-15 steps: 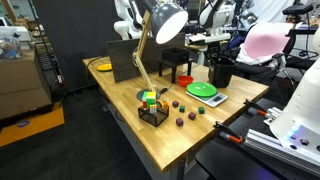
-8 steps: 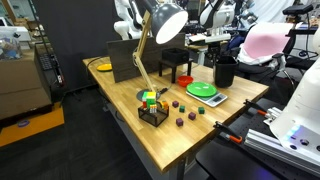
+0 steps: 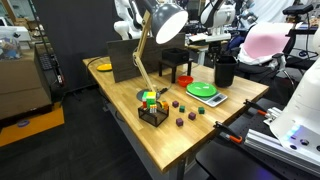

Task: Turn the bin clockwise

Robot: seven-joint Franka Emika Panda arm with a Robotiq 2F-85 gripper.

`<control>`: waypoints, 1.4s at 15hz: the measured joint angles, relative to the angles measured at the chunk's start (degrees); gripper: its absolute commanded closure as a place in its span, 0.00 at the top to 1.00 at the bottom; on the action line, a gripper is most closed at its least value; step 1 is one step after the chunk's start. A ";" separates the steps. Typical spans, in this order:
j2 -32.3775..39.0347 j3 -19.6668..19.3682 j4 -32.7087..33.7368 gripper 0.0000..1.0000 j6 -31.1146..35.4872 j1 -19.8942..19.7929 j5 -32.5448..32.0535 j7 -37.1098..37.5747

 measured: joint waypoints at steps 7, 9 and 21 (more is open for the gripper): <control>0.12 -3.94 1.99 0.02 -0.16 -0.62 4.06 5.88; 0.12 -4.84 2.19 0.02 -0.39 -0.82 5.00 7.81; 0.25 -5.11 2.16 0.02 -1.50 -0.92 6.28 9.45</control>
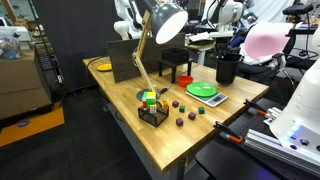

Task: Turn the bin clockwise

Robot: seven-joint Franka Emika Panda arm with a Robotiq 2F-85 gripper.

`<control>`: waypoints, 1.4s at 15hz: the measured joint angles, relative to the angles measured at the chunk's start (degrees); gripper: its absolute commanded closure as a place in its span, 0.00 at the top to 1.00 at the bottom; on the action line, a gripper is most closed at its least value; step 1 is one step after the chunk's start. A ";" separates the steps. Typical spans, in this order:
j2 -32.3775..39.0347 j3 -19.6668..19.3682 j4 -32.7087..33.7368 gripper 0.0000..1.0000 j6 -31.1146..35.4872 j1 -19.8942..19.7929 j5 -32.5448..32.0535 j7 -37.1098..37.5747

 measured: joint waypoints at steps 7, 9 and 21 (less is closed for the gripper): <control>3.61 0.95 6.01 0.02 -1.77 0.15 4.90 10.53; 5.10 0.47 8.50 0.02 -3.49 -0.10 5.18 16.04; 5.93 0.12 10.23 0.02 -6.50 -0.42 5.62 23.70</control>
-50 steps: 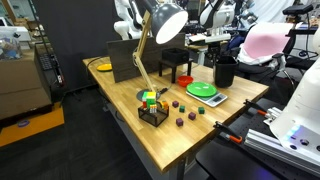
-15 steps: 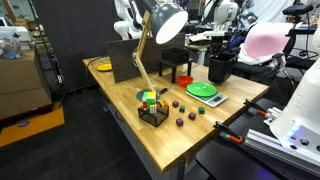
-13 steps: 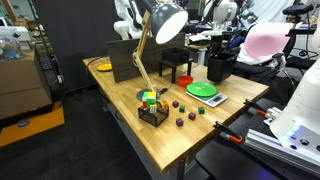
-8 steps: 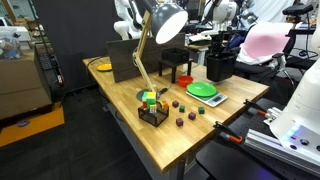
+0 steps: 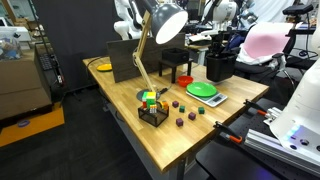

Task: Turn the bin clockwise

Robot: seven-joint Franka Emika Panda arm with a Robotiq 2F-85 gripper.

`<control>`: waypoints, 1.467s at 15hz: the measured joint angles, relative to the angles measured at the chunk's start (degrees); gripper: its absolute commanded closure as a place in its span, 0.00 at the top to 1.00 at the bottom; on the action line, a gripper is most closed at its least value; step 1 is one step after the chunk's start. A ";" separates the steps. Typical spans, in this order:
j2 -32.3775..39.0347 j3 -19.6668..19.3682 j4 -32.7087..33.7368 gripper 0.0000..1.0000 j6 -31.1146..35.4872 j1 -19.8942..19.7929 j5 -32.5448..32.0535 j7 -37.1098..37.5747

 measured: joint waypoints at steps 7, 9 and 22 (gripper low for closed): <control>0.34 -0.53 0.01 0.02 0.15 -0.02 -0.03 9.42; 0.34 -0.87 0.02 0.02 0.13 -0.04 0.00 15.46; 0.44 -1.01 -0.91 0.02 0.07 -0.09 0.43 26.21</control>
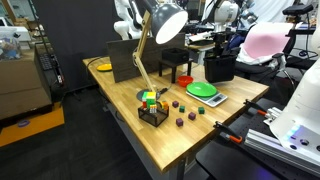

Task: Turn the bin clockwise

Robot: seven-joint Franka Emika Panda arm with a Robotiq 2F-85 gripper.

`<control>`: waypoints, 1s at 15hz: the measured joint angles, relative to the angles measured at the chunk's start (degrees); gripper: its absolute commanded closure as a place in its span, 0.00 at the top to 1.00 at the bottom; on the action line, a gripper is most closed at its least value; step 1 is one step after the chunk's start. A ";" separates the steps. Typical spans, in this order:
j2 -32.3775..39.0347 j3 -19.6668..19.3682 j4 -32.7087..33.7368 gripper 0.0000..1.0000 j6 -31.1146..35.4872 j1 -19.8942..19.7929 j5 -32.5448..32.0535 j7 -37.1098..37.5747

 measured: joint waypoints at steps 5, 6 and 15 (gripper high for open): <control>0.08 0.04 0.01 0.02 0.11 -0.84 1.62 0.07; 0.10 0.05 0.02 0.02 0.21 -1.43 2.42 0.07; 2.31 1.05 -0.13 0.02 0.84 -3.89 6.49 0.06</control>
